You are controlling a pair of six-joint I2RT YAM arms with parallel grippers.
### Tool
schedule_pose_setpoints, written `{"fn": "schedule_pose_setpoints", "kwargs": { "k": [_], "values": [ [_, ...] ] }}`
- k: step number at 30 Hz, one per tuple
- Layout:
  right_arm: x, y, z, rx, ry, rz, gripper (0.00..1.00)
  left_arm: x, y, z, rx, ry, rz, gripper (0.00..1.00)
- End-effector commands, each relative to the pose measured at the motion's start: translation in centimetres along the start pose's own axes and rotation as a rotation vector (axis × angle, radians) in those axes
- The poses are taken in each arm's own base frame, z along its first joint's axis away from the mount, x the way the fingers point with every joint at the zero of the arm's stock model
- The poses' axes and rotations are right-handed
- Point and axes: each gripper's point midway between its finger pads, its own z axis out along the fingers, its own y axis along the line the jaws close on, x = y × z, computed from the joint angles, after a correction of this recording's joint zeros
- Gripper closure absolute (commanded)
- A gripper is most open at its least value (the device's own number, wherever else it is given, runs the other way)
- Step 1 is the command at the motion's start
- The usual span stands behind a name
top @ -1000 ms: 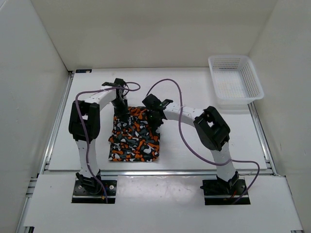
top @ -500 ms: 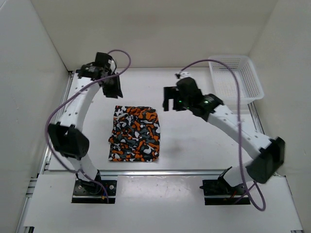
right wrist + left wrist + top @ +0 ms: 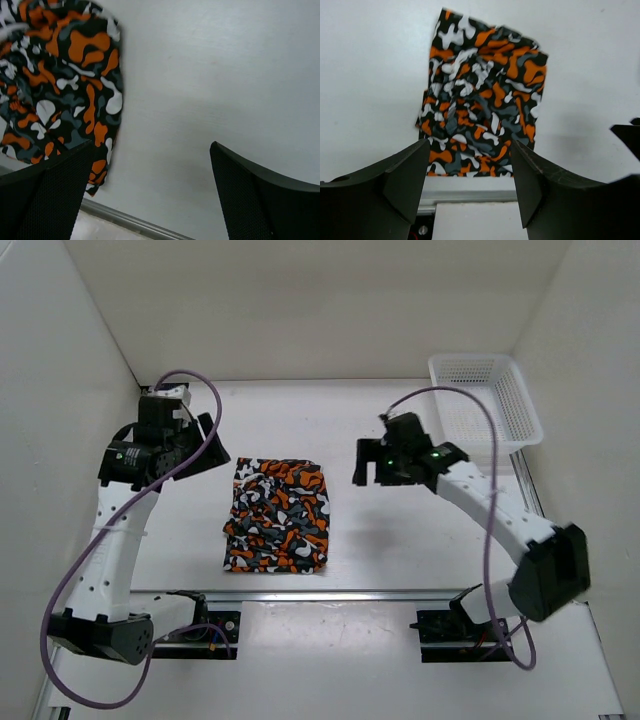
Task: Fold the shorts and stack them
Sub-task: Fold the shorts
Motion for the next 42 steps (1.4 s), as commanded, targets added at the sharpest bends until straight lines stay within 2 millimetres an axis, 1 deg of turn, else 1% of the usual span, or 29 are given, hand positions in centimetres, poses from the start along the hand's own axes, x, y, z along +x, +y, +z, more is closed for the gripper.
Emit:
{"fn": "schedule_pose_setpoints", "kwargs": {
  "k": [1,2,3,4,5,7,8,9,10,13,17,18,19,20,21,22,23,25,26,27,28,29,30,32,34,39,40,41,42],
  "values": [
    [4.1,4.5,3.8,-0.172,0.159,-0.014,0.0,1.9,0.7,0.1,-0.014,0.041,-0.045,0.24],
    [4.5,4.9,4.9,-0.196,0.169,-0.013,0.02,1.8,0.6,-0.4,-0.006,0.024,-0.054,0.24],
    [5.8,5.1,6.5,-0.195,0.221,-0.005,0.05,2.3,0.8,-0.3,-0.014,0.041,-0.054,0.24],
    [6.4,5.5,7.2,-0.203,0.242,-0.001,0.11,2.4,0.9,-0.6,-0.014,0.041,-0.054,0.24],
    [6.4,5.8,8.0,-0.217,0.239,-0.001,0.13,2.0,0.9,-0.8,-0.019,0.027,-0.054,0.24],
    [8.3,6.6,9.7,-0.224,0.297,-0.023,0.16,2.2,1.2,-0.9,-0.035,0.033,-0.054,0.24],
    [8.5,6.7,10.4,-0.216,0.31,-0.013,0.17,2.2,1.2,-0.9,-0.035,0.033,-0.054,0.24],
    [9.9,7.3,11.4,-0.221,0.35,-0.029,0.19,2.2,1.2,-0.9,-0.036,0.033,-0.054,0.24],
    [10.1,7.7,11.8,-0.224,0.358,-0.036,0.19,2.2,1.2,-0.9,-0.036,0.033,-0.054,0.24],
    [12.4,8.2,13.3,-0.221,0.418,-0.056,0.23,2.2,1.4,-0.6,-0.048,0.037,-0.053,0.24],
    [13.9,9.1,14.6,-0.234,0.461,-0.053,0.36,2.4,1.7,-0.4,-0.058,0.042,-0.069,0.24],
    [14.0,9.7,14.7,-0.248,0.465,-0.059,0.46,2.4,1.7,-0.4,-0.058,0.042,-0.069,0.25],
    [14.2,9.5,15.0,-0.233,0.469,-0.048,0.54,2.4,1.7,-0.4,-0.058,0.042,-0.069,0.25],
    [13.6,9.7,15.4,-0.225,0.45,-0.051,0.66,2.4,1.7,-0.4,-0.058,0.042,-0.069,0.25],
    [13.6,9.3,15.5,-0.198,0.448,-0.043,0.89,2.4,1.7,-0.4,-0.058,0.042,-0.069,0.25],
    [12.7,8.9,15.7,-0.176,0.428,-0.04,0.98,2.3,1.9,-0.4,-0.066,0.038,-0.069,0.25],
    [11.8,8.2,16.2,-0.147,0.411,-0.014,1.0,2.5,2.0,-0.4,-0.07,0.046,-0.069,0.25],
    [10.4,6.4,16.6,-0.079,0.371,0.015,1.0,2.5,2.0,-0.4,-0.07,0.046,-0.069,0.25],
    [8.9,5.1,16.5,-0.055,0.338,0.056,1.0,2.5,2.0,-0.4,-0.07,0.046,-0.069,0.25],
    [8.0,4.3,16.5,-0.041,0.319,0.072,1.0,2.4,2.1,-0.4,-0.078,0.042,-0.068,0.25],
    [8.0,3.1,16.7,-0.015,0.319,0.089,1.0,2.6,2.2,-0.5,-0.083,0.051,-0.068,0.25],
    [6.8,1.6,16.5,0.024,0.291,0.112,1.0,2.6,2.2,-0.5,-0.083,0.051,-0.068,0.25],
    [6.0,0.8,16.3,0.039,0.265,0.095,1.0,2.6,2.2,-0.5,-0.083,0.051,-0.068,0.25],
    [5.8,-1.7,16.1,0.109,0.269,0.087,1.0,2.6,2.2,-0.5,-0.083,0.051,-0.068,0.25],
    [4.1,-3.3,16.1,0.146,0.236,0.09,1.0,3.0,2.3,-0.3,-0.087,0.06,-0.068,0.25],
    [2.9,-5.9,16.2,0.196,0.203,0.13,1.0,3.3,2.3,0.3,-0.082,0.07,-0.069,0.25],
    [2.0,-6.0,15.6,0.193,0.179,0.138,1.0,3.4,2.2,0.3,-0.074,0.074,-0.069,0.25],
    [2.0,-6.0,15.2,0.192,0.176,0.138,0.81,3.4,2.2,0.3,-0.073,0.074,-0.069,0.25],
    [0.8,-5.5,13.9,0.176,0.141,0.138,0.57,3.4,2.2,0.3,-0.073,0.074,-0.069,0.25]
  ]
}}
